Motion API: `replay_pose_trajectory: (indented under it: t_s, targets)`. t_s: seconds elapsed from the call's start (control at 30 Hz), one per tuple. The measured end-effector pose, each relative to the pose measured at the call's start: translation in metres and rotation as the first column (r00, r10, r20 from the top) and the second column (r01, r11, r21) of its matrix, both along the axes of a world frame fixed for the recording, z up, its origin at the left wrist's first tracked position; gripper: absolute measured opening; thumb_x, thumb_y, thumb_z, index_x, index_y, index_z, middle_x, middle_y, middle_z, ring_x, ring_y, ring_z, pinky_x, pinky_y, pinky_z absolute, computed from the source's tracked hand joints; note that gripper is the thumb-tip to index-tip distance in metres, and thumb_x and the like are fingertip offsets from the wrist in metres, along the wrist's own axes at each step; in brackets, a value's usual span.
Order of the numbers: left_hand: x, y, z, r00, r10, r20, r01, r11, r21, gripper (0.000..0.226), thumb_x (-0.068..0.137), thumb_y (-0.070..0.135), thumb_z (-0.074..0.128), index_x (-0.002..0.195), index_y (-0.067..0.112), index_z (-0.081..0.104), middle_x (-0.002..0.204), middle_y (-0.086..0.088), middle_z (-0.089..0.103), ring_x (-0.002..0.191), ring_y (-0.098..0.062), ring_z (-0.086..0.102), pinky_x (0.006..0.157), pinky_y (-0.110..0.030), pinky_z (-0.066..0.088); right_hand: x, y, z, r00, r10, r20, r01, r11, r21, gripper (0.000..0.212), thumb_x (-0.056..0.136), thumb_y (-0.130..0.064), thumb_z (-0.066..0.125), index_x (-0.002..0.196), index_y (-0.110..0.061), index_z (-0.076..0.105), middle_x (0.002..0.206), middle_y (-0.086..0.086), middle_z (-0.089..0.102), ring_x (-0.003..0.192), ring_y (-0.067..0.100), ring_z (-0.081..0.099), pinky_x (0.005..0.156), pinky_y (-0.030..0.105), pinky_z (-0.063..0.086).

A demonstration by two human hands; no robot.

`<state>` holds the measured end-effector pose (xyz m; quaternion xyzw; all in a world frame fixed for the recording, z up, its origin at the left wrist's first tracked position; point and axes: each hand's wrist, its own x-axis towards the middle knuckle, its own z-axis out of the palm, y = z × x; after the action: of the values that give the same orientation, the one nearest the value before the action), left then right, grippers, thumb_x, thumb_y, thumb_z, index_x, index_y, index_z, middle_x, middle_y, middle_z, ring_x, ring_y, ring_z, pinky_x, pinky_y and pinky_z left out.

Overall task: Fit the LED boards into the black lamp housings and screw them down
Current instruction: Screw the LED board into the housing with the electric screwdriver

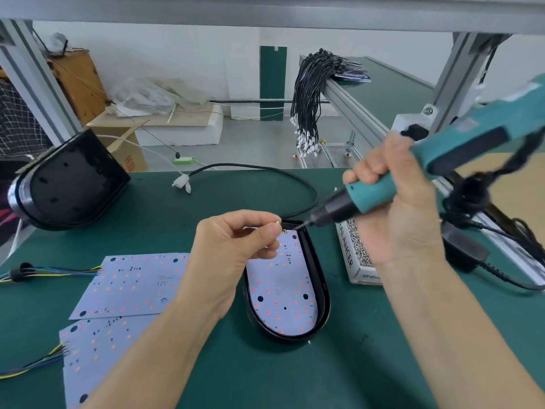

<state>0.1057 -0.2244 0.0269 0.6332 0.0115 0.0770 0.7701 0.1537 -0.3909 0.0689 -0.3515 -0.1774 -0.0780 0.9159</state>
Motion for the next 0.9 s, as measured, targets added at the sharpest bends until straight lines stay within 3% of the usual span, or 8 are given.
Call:
replay_pose_trajectory:
  t_s: [0.13, 0.9]
  targets:
    - [-0.0018, -0.0019, -0.0007, 1.0, -0.014, -0.01, 0.014, 0.999, -0.034, 0.01, 0.058, 0.016, 0.073, 0.067, 0.016, 0.078, 0.059, -0.003, 0.066, 0.053, -0.013, 0.062, 0.055, -0.02, 0.052, -0.0029, -0.0015, 0.0085, 1.0, -0.024, -0.003, 0.025, 0.996, 0.088, 0.028, 0.089, -0.016, 0.057, 0.065, -0.02, 0.043, 0.055, -0.009, 0.044, 0.05, 0.005, 0.042, 0.06, 0.022, 0.044]
    - [-0.0042, -0.0073, -0.0012, 0.999, -0.043, -0.003, 0.043, 0.999, -0.029, 0.011, 0.061, 0.017, 0.073, 0.07, 0.011, 0.076, 0.057, -0.002, 0.062, 0.052, -0.014, 0.056, 0.054, -0.021, 0.05, -0.0082, 0.003, 0.0086, 0.998, -0.046, -0.032, 0.048, 0.995, 0.084, 0.028, 0.087, -0.012, 0.055, 0.064, -0.02, 0.042, 0.055, -0.009, 0.042, 0.05, 0.006, 0.04, 0.059, 0.022, 0.043]
